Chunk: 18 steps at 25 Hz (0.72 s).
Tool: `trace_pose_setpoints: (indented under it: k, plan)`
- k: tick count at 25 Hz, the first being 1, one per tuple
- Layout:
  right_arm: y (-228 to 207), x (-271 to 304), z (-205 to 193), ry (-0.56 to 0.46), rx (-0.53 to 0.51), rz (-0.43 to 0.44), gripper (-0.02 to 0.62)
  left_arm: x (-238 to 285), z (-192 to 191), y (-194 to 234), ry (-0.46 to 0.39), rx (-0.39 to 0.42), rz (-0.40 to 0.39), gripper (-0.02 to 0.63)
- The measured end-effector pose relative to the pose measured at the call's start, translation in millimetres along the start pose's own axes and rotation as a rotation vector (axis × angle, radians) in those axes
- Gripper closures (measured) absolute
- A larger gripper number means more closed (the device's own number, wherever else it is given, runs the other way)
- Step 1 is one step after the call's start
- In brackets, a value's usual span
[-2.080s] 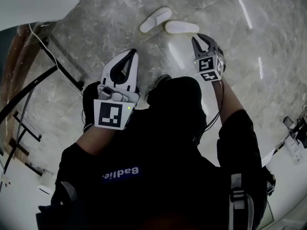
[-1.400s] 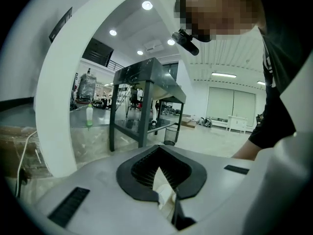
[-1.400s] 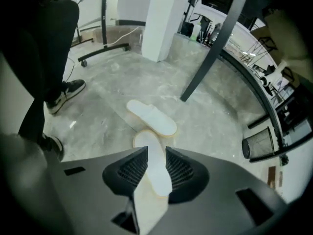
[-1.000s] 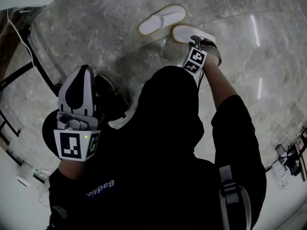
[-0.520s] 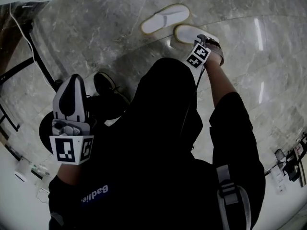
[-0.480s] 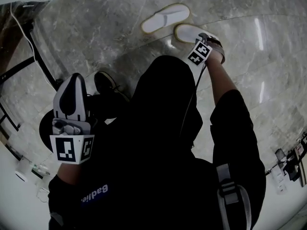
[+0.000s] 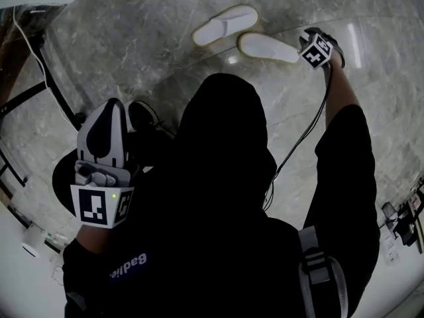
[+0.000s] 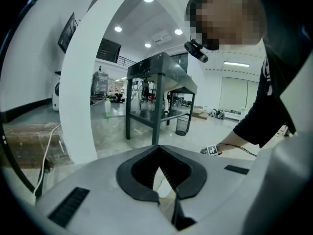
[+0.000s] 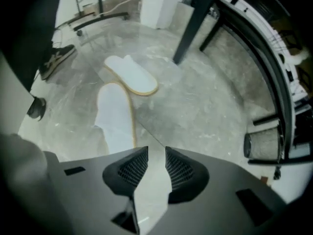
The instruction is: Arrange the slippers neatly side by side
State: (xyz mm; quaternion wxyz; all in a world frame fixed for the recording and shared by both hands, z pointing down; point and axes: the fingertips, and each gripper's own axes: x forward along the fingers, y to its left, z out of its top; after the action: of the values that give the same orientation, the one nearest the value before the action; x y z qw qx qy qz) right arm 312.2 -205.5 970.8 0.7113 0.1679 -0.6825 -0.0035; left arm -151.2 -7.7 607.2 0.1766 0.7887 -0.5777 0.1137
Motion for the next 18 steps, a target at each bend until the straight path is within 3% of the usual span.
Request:
trace_pose_setpoints:
  k: [3, 7, 11, 18]
  plan:
    - [69.6, 12.1, 34.1, -0.094, -0.126, 0.065, 0.506, 9.5, -14.5, -4.1, 0.009, -0.013, -0.025, 0.620]
    - [127.8, 22.7, 59.5, -0.145, -0.169, 0.083, 0.469, 18.8, -18.5, -11.2, 0.008, -0.017, -0.050, 0.620]
    - [145.4, 28.8, 70.8, -0.137, -0.175, 0.104, 0.463, 27.4, -22.5, -18.1, 0.006, -0.026, -0.077, 0.620]
    - [139.4, 50.4, 68.1, -0.023, -0.146, 0.029, 0.472, 34.7, -25.9, -24.5, 0.009, -0.031, -0.102, 0.620]
